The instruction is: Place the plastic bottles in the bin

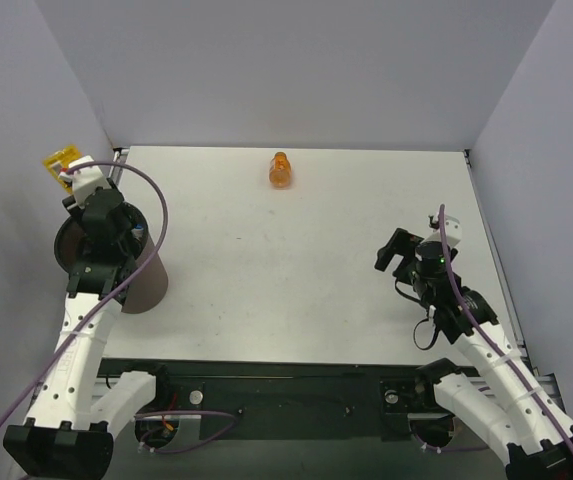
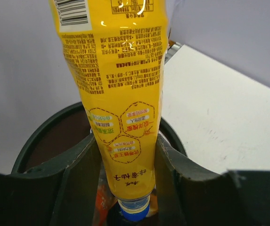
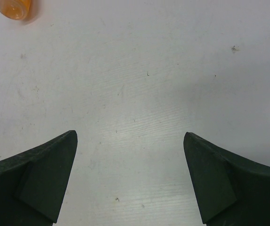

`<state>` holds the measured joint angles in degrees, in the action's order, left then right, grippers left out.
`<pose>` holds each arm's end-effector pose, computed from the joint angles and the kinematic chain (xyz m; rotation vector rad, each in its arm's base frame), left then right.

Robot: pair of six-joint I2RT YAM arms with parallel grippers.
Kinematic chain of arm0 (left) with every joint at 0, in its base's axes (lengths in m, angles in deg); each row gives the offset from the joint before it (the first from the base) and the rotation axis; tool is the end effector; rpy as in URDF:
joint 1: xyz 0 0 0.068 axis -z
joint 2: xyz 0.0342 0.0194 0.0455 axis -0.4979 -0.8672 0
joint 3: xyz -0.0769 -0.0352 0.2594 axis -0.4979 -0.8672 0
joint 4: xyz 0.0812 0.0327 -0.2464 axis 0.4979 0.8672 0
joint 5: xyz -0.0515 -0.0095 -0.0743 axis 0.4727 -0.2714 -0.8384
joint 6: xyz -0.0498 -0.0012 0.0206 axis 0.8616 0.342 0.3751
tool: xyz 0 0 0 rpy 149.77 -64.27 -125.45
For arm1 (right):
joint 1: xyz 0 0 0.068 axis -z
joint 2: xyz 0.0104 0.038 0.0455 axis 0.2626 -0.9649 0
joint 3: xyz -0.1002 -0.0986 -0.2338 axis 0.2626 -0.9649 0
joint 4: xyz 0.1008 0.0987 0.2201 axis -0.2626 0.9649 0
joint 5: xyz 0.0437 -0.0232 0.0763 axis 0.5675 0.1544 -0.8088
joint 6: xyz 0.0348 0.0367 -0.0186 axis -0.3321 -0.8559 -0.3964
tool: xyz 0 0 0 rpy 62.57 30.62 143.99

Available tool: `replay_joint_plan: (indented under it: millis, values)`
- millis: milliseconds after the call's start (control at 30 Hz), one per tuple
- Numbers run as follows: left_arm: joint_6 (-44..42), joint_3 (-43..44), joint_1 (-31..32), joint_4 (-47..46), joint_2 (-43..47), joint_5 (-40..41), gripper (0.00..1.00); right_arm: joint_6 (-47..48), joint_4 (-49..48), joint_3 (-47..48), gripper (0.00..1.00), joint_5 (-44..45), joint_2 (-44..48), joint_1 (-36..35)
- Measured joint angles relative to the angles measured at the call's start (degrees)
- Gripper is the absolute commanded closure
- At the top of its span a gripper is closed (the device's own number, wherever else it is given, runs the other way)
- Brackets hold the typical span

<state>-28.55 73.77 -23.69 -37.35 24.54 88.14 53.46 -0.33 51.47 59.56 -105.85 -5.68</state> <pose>0.2035 0.0017 0.3985 -0.5767 1.6383 0.4284 0.1734 0.0583 0.2897 0.3115 1.8749 0.4251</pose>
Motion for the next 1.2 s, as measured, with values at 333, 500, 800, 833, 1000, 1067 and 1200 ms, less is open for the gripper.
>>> replay_joint_plan:
  millis: [333, 500, 800, 833, 1000, 1067, 1200]
  values:
    - [2.73, -5.92, -0.35, 1.92, 5.97, 2.60, 0.08, -0.46, -0.13, -0.07, 0.11, -0.87, 0.09, 0.00]
    - [2.67, -4.90, -0.33, 2.97, 6.62, 1.70, 0.07, -0.68, -0.42, -0.07, 0.11, -1.81, -1.31, 0.00]
    - [1.88, 5.20, 2.14, 4.85, 3.23, -4.17, 0.05, -1.40, -0.68, -0.07, 0.11, -2.14, -1.92, 0.00]
    - [1.88, 5.66, 3.10, 4.85, 2.91, -4.59, 0.05, -1.55, -0.70, -0.07, 0.11, -2.14, -1.95, 0.00]
    - [1.49, 11.23, 14.93, 7.17, -3.85, -4.42, 0.04, -1.92, -1.01, -0.07, 0.11, -2.12, -2.34, 0.00]
    - [1.44, 15.93, 19.39, 9.07, -9.01, -4.76, 0.04, -1.92, -1.01, -0.07, 0.11, -2.08, -2.47, 0.00]
    - [3.89, 26.88, 23.85, 14.53, -20.90, -6.49, 0.04, -1.92, -1.01, -0.04, 0.12, -1.81, -2.91, 0.00]
